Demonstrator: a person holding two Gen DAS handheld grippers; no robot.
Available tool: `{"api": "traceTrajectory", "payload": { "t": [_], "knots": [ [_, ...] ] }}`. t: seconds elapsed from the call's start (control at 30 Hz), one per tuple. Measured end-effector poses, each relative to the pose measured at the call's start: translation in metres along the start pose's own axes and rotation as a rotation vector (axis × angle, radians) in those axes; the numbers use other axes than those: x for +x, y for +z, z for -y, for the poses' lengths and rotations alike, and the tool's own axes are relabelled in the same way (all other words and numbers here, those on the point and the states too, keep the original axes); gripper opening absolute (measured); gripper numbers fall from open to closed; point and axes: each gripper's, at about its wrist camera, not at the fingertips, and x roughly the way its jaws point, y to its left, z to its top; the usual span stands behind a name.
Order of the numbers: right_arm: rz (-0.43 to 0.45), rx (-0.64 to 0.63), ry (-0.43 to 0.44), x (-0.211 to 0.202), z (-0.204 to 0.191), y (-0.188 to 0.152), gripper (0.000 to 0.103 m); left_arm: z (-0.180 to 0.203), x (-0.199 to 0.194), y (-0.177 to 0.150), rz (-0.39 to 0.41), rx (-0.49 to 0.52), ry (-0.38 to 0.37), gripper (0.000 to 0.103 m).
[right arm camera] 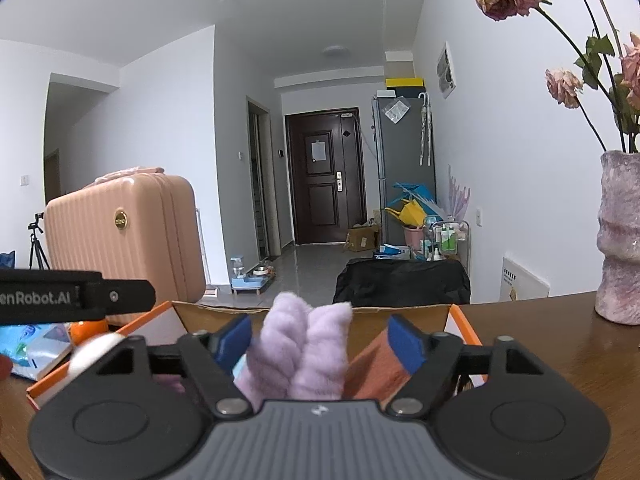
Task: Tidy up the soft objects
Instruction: 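Open both tools to drop the pouch and headband into the box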
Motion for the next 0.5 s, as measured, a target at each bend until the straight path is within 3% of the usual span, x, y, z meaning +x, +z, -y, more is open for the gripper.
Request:
{"api": "traceTrajectory", "payload": {
  "t": [0.2, 0.27, 0.37, 0.5],
  "knots": [
    [-0.011, 0.008, -0.023, 0.0, 0.003, -0.001, 0.087, -0.004, 0.0, 0.001, 0.003, -0.005, 0.035, 0.088],
    [-0.012, 0.016, -0.033, 0.0, 0.005, -0.001, 0.092, -0.006, -0.001, 0.002, 0.007, -0.006, 0.054, 0.101],
    [-0.004, 0.034, -0.044, -0.001, 0.009, 0.0, 0.103, -0.009, 0.0, 0.003, 0.01, -0.019, 0.092, 0.103],
    [0.008, 0.04, -0.056, -0.004, 0.011, -0.001, 0.103, -0.014, 0.001, 0.004, 0.008, -0.034, 0.121, 0.103]
  ]
}}
